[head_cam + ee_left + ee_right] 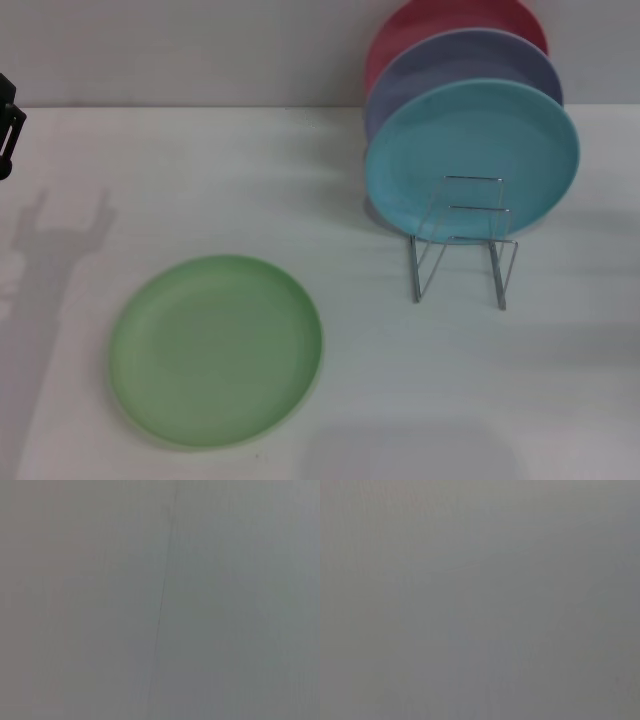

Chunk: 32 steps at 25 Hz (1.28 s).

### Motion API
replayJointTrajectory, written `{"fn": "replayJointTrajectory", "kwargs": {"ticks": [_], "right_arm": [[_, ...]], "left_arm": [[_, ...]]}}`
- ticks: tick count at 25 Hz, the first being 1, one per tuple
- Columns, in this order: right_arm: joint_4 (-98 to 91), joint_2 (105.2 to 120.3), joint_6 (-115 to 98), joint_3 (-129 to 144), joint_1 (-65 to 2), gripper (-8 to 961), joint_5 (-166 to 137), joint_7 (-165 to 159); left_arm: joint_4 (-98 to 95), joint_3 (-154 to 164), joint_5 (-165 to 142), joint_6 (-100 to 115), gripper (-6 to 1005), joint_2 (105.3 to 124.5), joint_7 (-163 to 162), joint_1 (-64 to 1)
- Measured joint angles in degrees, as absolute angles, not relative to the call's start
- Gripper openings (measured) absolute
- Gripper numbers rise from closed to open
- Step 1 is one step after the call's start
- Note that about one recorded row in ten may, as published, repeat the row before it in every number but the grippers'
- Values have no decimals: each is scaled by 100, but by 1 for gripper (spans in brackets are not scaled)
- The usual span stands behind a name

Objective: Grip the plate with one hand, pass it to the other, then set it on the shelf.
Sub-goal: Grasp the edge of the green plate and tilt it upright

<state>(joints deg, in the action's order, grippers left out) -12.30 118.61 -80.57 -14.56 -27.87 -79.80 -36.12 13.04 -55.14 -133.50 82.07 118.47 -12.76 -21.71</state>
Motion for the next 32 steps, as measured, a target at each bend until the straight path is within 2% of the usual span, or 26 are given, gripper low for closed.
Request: {"fn": "replayJointTrajectory", "kwargs": {"ticks": [23,26,32], "right_arm": [[-1231,11859,-8041,-1440,-2750,594,-8021,-3396],[-1212,11871,-8040,-1440,-2746,595,-8020,-3275],[-1204,11876,-8040,-1454,-2742,595,-8008,-3249]], "left_arm": [[1448,-5651,-13351,7959,831,11824,-1274,-2200],[1769,-5880,-13370,7381,831,11743,-1274,-2240],[3040,-6153,-13476,5462,830,11272,-1267,-2203]]}}
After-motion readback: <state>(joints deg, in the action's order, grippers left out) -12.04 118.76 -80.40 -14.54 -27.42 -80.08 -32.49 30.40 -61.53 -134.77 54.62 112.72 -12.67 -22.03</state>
